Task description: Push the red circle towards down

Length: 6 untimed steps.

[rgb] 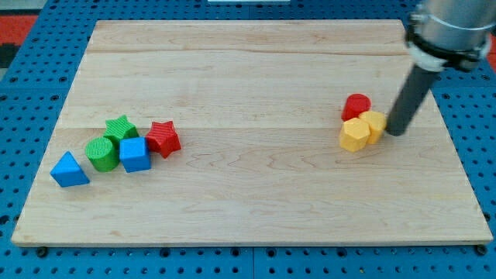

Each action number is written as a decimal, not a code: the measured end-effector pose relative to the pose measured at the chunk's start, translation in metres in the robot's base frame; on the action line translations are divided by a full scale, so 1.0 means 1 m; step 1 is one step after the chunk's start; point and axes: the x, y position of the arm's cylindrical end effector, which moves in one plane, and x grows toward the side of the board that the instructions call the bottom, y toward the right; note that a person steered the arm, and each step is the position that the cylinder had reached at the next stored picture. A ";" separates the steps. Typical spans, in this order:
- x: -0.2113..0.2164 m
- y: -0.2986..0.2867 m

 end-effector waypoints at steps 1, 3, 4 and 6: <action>-0.005 -0.007; -0.082 0.030; -0.075 -0.015; 0.004 -0.093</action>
